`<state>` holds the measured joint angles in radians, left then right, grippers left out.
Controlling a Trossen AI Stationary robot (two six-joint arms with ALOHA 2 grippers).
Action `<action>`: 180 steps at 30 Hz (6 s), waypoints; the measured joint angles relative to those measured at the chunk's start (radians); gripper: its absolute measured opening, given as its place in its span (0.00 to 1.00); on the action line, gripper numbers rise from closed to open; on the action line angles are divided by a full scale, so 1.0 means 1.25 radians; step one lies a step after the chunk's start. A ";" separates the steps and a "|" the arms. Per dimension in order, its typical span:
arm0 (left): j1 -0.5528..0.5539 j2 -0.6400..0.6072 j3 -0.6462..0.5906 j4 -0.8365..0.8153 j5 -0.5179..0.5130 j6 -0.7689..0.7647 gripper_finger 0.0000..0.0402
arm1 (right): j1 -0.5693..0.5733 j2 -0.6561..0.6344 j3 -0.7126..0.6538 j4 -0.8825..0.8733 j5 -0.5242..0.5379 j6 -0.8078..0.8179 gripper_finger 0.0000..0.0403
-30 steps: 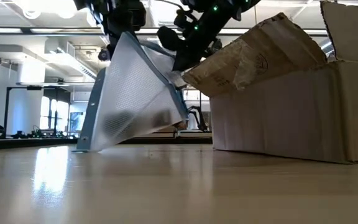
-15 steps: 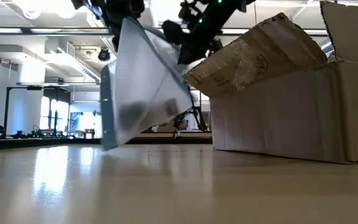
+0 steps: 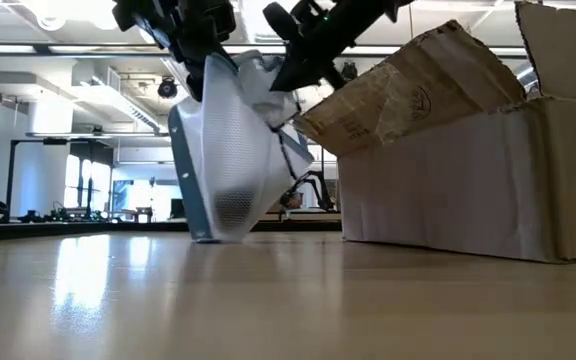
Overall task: Pack items into zip bag
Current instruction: Put the black transparent zip bag into the blue transparent zip bag
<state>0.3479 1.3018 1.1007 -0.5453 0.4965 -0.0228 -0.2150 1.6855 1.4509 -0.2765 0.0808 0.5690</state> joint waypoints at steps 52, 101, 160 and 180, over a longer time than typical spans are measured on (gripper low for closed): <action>-0.039 -0.121 -0.106 -0.218 -0.228 0.109 0.00 | 0.001 0.081 0.000 0.132 -0.003 0.053 0.00; 0.017 -0.131 -0.156 0.050 -0.360 -0.122 0.00 | 0.083 0.040 0.000 -0.019 0.584 0.049 0.00; 0.153 -0.007 -0.155 0.128 0.008 -0.129 0.00 | -0.006 0.177 0.084 -0.184 -0.170 -0.153 0.00; 0.149 0.020 -0.155 0.121 -0.017 -0.052 0.00 | -0.034 0.247 0.083 0.101 0.037 0.047 0.00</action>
<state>0.5338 1.3272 0.9066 -0.3943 0.4756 -0.0877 -0.2570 1.9939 1.5543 -0.1509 0.1269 0.6280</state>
